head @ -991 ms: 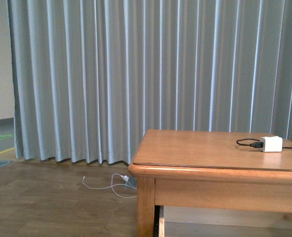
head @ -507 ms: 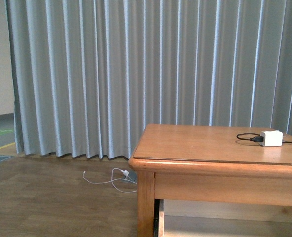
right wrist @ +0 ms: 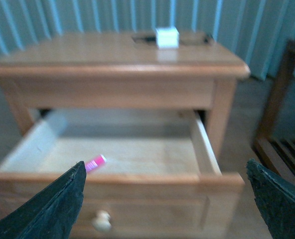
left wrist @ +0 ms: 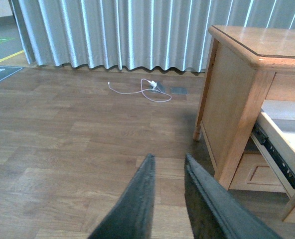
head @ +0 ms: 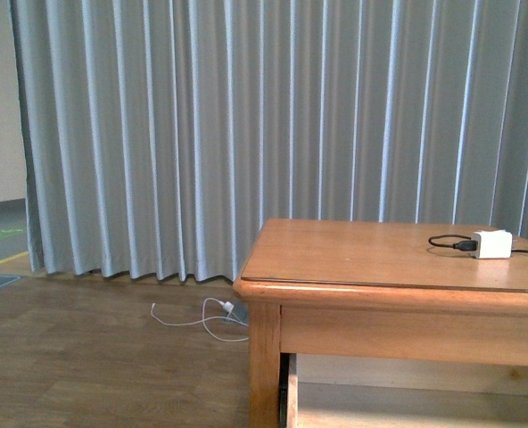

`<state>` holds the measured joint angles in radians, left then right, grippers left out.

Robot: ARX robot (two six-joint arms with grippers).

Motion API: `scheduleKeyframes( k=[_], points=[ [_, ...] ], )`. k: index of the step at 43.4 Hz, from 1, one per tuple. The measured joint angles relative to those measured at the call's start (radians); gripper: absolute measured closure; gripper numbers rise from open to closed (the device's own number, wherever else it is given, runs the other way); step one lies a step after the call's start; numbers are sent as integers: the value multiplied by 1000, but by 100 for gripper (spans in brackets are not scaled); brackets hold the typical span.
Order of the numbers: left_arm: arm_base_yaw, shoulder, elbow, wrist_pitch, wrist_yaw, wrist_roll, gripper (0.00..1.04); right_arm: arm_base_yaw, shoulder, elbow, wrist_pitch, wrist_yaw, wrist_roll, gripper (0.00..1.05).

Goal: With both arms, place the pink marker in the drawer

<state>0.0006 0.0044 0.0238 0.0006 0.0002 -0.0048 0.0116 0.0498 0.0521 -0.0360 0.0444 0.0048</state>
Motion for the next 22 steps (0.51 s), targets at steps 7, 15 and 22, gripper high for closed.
scheduleKeyframes(
  k=[7, 15, 22],
  points=[
    [0, 0, 0, 0, 0, 0, 52, 102, 164, 93, -322, 148, 75, 9],
    [0, 0, 0, 0, 0, 0, 13, 115, 457, 158, -343, 37, 166, 9],
    [0, 0, 0, 0, 0, 1, 6, 116, 806, 251, -158, 37, 177, 9]
  ],
)
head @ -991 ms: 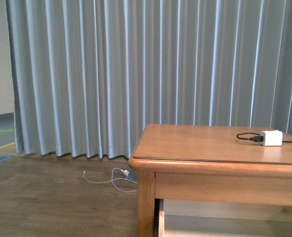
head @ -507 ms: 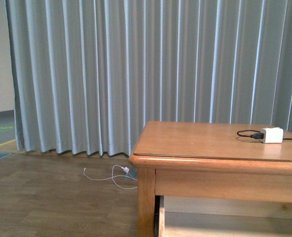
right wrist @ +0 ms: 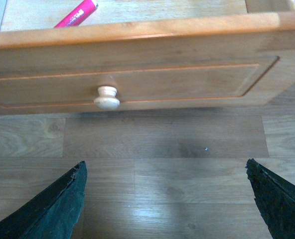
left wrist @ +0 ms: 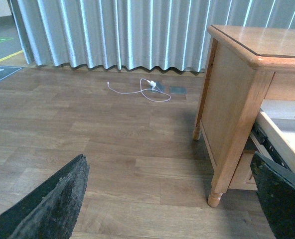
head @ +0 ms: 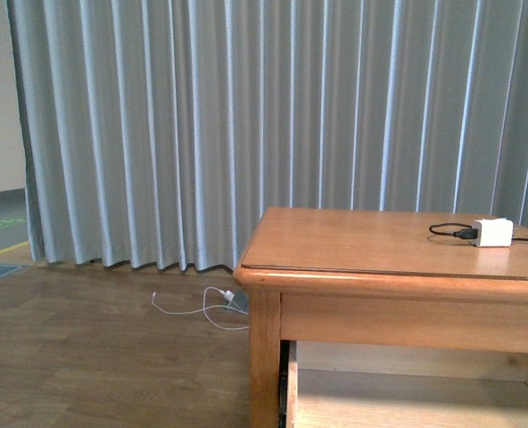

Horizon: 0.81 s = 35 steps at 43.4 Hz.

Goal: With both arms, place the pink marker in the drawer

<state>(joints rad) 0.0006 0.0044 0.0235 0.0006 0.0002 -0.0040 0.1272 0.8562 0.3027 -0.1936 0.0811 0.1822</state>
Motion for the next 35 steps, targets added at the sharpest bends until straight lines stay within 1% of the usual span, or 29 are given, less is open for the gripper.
scheduleKeyframes(
  k=[4, 13, 19, 23, 26, 31, 35],
  points=[
    [0, 0, 0, 0, 0, 0, 6, 11, 179, 75, 74, 31, 2, 9],
    [0, 0, 0, 0, 0, 0, 6, 29, 507, 200, 192, 56, 10, 9],
    [0, 0, 0, 0, 0, 0, 6, 34, 619, 260, 226, 101, 8, 9],
    [0, 0, 0, 0, 0, 0, 6, 39, 666, 292, 239, 104, 5, 9],
    [0, 0, 0, 0, 0, 0, 6, 45, 718, 335, 277, 111, 6, 9],
    [0, 0, 0, 0, 0, 0, 6, 56, 807, 403, 382, 138, 8, 9],
    [0, 0, 0, 0, 0, 0, 6, 60, 869, 462, 443, 138, 10, 9]
  ],
)
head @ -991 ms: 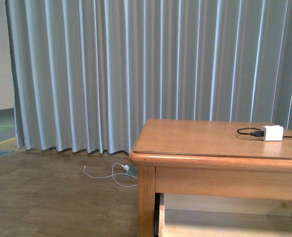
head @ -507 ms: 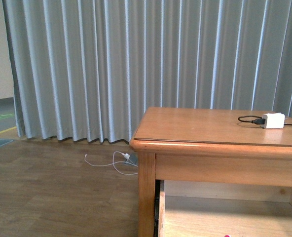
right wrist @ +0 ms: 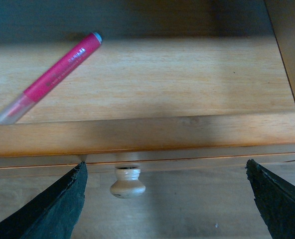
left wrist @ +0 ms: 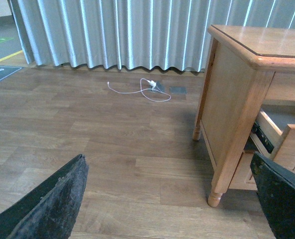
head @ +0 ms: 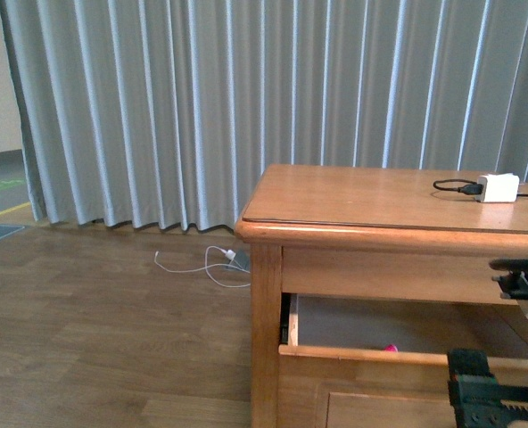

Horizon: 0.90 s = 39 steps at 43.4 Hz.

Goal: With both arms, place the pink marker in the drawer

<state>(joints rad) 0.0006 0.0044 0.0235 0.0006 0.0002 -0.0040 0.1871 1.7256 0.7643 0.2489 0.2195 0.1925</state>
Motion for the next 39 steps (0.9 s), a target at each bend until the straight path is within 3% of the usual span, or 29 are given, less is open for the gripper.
scheduleKeyframes(
  k=[21, 39],
  points=[
    [0, 0, 0, 0, 0, 0, 6, -3, 229, 148, 321, -22, -28, 9],
    [0, 0, 0, 0, 0, 0, 6, -14, 303, 176, 445, -7, -47, 9]
  ],
)
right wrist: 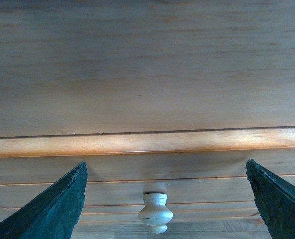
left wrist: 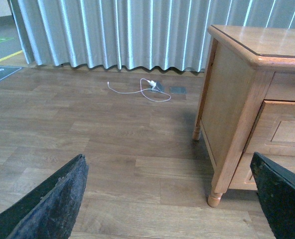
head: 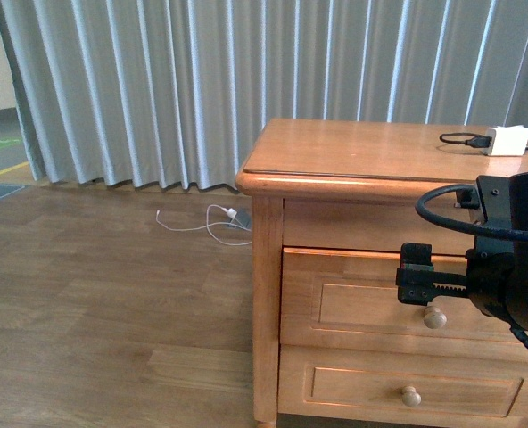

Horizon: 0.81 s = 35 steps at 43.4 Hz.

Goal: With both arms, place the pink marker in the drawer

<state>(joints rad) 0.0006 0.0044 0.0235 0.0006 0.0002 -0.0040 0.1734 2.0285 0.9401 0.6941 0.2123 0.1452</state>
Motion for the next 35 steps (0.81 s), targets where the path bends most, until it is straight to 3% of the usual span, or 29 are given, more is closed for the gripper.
scheduleKeyframes(
  k=[16, 35],
  points=[
    [0, 0, 0, 0, 0, 0, 6, -10, -29, -45, 45, -49, -6, 9],
    [0, 0, 0, 0, 0, 0, 6, -50, -681, -415, -390, -207, -35, 9]
  ],
)
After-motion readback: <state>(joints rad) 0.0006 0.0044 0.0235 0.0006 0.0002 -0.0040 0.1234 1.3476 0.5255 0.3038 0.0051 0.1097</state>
